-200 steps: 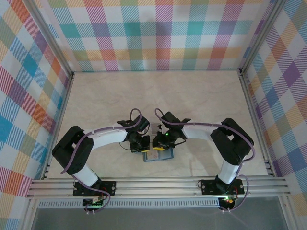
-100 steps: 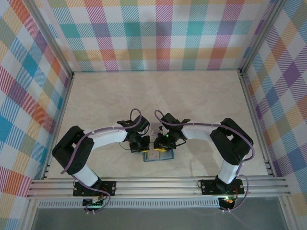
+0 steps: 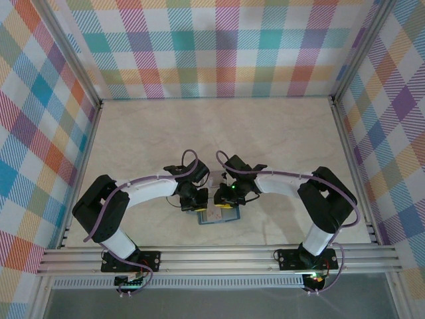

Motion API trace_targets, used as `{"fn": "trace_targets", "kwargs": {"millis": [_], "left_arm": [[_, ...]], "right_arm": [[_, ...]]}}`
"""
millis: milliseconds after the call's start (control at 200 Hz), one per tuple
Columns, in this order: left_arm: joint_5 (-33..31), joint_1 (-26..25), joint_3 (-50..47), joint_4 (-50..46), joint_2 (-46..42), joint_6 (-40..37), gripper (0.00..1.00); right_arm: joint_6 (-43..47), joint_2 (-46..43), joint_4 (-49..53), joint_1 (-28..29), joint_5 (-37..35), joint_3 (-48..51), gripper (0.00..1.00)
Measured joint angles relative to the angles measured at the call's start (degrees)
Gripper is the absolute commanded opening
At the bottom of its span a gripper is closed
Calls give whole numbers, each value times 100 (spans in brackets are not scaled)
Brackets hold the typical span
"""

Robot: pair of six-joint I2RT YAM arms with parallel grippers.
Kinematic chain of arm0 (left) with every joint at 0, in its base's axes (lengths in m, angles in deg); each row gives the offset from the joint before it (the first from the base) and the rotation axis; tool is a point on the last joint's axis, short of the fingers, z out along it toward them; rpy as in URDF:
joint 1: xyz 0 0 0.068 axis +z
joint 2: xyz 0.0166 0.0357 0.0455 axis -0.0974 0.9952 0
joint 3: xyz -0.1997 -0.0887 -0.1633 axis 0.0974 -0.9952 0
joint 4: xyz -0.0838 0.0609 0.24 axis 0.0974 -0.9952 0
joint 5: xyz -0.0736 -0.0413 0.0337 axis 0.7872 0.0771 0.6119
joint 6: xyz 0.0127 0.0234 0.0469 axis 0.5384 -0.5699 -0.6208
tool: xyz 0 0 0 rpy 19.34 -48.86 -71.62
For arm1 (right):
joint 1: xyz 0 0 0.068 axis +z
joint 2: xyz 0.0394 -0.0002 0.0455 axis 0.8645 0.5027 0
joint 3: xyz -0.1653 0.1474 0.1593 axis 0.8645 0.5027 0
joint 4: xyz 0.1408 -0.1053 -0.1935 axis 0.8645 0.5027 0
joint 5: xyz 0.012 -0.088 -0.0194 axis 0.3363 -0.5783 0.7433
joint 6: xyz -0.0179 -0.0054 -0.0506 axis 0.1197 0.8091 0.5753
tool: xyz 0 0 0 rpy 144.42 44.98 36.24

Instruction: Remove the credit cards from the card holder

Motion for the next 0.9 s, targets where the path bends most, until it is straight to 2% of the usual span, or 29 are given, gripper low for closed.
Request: {"fn": "trace_targets", "kwargs": {"millis": [295,900], "left_arm": [[13,-90,197,-74,358,-103,0],[-9,-98,197,-74,387,-125,0]], "right_arm": [[90,184,83,0,-72,0,29],[-24,85,-669,-42,442,345,23]]}}
